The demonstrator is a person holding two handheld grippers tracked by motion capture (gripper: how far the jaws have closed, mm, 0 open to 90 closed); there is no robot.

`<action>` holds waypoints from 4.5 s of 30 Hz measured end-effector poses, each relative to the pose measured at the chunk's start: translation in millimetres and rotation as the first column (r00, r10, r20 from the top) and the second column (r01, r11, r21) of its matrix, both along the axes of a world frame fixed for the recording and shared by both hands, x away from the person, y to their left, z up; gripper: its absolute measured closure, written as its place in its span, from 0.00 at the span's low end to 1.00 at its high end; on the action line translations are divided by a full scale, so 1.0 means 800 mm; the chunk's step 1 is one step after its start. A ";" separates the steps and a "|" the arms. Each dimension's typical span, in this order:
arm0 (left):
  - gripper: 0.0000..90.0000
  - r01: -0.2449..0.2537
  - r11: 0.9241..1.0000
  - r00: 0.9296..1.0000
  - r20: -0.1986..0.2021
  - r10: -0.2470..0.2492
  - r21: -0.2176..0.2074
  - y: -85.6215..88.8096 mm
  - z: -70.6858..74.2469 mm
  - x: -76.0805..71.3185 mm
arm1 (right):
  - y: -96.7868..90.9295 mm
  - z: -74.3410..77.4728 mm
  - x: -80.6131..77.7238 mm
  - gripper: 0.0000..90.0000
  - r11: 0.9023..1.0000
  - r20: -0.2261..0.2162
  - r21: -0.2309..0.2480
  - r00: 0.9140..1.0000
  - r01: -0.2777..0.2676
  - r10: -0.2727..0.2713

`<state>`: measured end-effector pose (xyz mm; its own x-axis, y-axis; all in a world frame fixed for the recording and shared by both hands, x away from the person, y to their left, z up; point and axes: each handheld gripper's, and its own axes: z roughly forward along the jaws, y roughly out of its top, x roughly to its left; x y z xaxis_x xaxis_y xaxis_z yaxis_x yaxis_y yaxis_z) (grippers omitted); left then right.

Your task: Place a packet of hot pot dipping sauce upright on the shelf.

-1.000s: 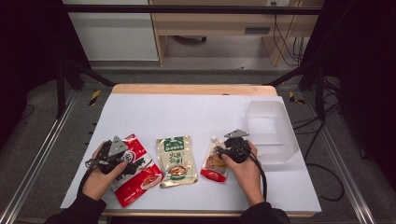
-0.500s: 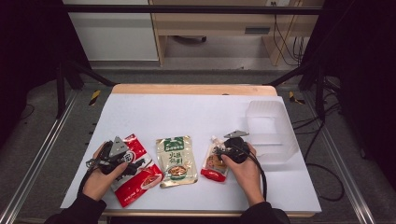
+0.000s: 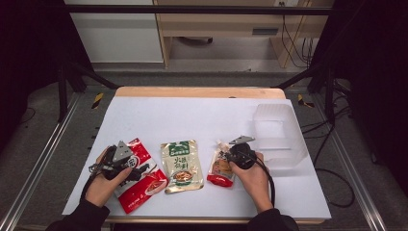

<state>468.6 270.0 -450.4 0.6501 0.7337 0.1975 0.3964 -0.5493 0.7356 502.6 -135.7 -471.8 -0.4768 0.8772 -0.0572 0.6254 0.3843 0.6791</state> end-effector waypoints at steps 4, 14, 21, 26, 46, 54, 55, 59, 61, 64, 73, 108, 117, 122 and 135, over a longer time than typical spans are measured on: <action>0.08 0.000 1.000 1.000 -0.005 0.000 -0.010 -0.002 -0.001 0.000 | -0.001 0.006 -0.005 0.95 1.000 0.026 0.009 0.999 -0.020 0.020; 0.11 0.040 0.997 0.999 -0.015 -0.042 -0.070 -0.008 0.014 -0.002 | -0.004 0.053 -0.031 1.00 0.993 0.140 0.031 0.984 -0.113 0.107; 0.10 0.103 0.989 0.995 -0.008 -0.104 -0.102 -0.025 0.036 0.000 | 0.006 0.090 -0.050 1.00 0.975 0.190 0.021 0.958 -0.223 0.215; 0.11 0.144 0.983 0.989 -0.028 -0.148 -0.116 -0.035 0.045 0.004 | 0.013 0.109 -0.056 1.00 0.955 0.213 0.036 0.935 -0.296 0.282; 0.23 0.378 0.923 0.925 -0.013 -0.380 -0.067 -0.109 0.127 0.044 | 0.069 0.153 -0.035 1.00 0.865 0.255 0.054 0.845 -0.498 0.470; 0.45 0.440 0.895 0.898 0.001 -0.441 -0.081 -0.124 0.141 0.046 | 0.082 0.156 -0.034 1.00 0.851 0.250 0.056 0.832 -0.523 0.495; 0.47 0.445 0.892 0.895 -0.001 -0.446 -0.081 -0.124 0.141 0.046 | 0.084 0.155 -0.034 1.00 0.848 0.249 0.057 0.830 -0.527 0.499; 0.55 0.461 0.885 0.886 -0.015 -0.463 -0.070 -0.127 0.140 0.047 | 0.089 0.153 -0.033 1.00 0.844 0.243 0.069 0.830 -0.532 0.502; 0.59 0.463 0.884 0.885 -0.020 -0.465 -0.073 -0.128 0.139 0.048 | 0.091 0.152 -0.032 1.00 0.843 0.242 0.076 0.830 -0.532 0.502; 0.65 0.460 0.886 0.887 -0.022 -0.462 -0.065 -0.126 0.139 0.049 | 0.094 0.152 -0.031 1.00 0.841 0.239 0.086 0.830 -0.534 0.503; 0.77 0.468 0.882 0.881 -0.050 -0.471 -0.059 -0.124 0.142 0.049 | 0.094 0.151 -0.028 1.00 0.843 0.237 0.088 0.833 -0.531 0.500; 0.81 0.534 0.845 0.842 -0.105 -0.529 0.035 -0.130 0.181 0.042 | 0.095 0.169 -0.026 0.63 0.816 0.198 -0.015 0.798 -0.578 0.569; 0.81 0.549 0.835 0.834 -0.100 -0.543 0.042 -0.127 0.184 0.042 | 0.103 0.178 -0.020 0.39 0.782 0.158 -0.121 0.765 -0.612 0.624; 0.81 0.561 0.827 0.826 -0.098 -0.555 0.043 -0.128 0.184 0.040 | 0.110 0.183 -0.011 0.32 0.747 0.093 -0.155 0.743 -0.647 0.662; 0.81 0.590 0.806 0.805 -0.103 -0.584 0.041 -0.134 0.180 0.035 | 0.120 0.185 0.005 0.40 0.672 -0.019 -0.184 0.687 -0.717 0.727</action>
